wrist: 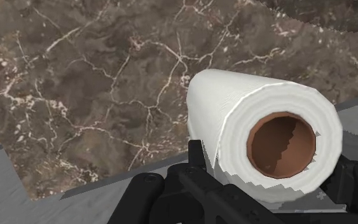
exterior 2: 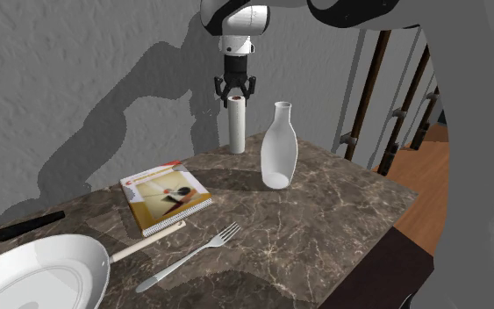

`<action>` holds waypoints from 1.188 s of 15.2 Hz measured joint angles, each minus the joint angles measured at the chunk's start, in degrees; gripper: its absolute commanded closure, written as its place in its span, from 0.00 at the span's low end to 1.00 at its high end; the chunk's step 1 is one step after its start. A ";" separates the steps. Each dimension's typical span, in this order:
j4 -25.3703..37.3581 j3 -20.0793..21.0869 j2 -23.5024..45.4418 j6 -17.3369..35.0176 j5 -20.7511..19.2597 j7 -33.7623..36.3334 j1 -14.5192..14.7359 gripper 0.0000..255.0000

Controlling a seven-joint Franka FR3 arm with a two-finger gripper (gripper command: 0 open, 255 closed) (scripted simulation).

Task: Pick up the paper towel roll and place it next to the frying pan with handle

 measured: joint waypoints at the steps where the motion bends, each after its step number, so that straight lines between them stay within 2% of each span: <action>1: -0.03 0.00 -0.01 0.04 -0.01 0.01 0.00 1.00; 11: 5.88 0.04 -0.52 -6.42 -0.04 0.36 0.02 1.00; 18: 12.85 0.04 0.42 -12.45 -0.09 0.60 -0.04 1.00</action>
